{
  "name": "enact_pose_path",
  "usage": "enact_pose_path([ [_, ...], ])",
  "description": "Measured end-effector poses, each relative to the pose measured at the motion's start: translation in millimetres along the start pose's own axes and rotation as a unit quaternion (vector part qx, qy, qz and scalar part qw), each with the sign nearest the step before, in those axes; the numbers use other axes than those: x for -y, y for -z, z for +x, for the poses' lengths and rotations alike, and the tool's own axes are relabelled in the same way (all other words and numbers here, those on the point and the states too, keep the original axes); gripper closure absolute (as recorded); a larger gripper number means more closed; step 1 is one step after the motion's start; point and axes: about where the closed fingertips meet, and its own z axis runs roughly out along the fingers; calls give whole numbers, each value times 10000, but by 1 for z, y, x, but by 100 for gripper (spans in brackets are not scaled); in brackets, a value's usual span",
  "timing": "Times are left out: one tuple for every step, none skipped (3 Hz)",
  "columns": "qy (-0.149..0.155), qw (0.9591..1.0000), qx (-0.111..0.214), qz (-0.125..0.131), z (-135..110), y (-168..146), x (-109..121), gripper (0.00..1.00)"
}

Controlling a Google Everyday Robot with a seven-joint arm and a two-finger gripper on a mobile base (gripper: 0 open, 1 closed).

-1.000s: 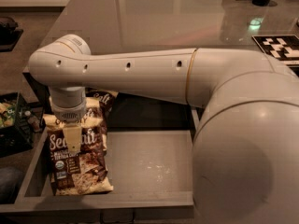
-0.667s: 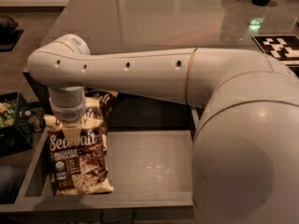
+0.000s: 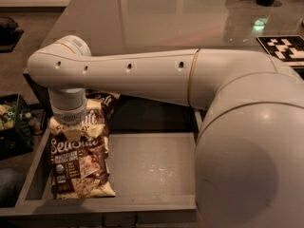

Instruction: Pick brown chip bag from top drawer and place on counter

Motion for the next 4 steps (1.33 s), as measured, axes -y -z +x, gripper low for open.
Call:
enact_pose_path([
  [0,10000,0,0,0,0,0,100],
  [-2,10000,56,-44,0,6,-2,100],
  [-218,9997,55,-16,8,32,-17,100],
  [-477,9988,-45,99,19,68,-37,100],
])
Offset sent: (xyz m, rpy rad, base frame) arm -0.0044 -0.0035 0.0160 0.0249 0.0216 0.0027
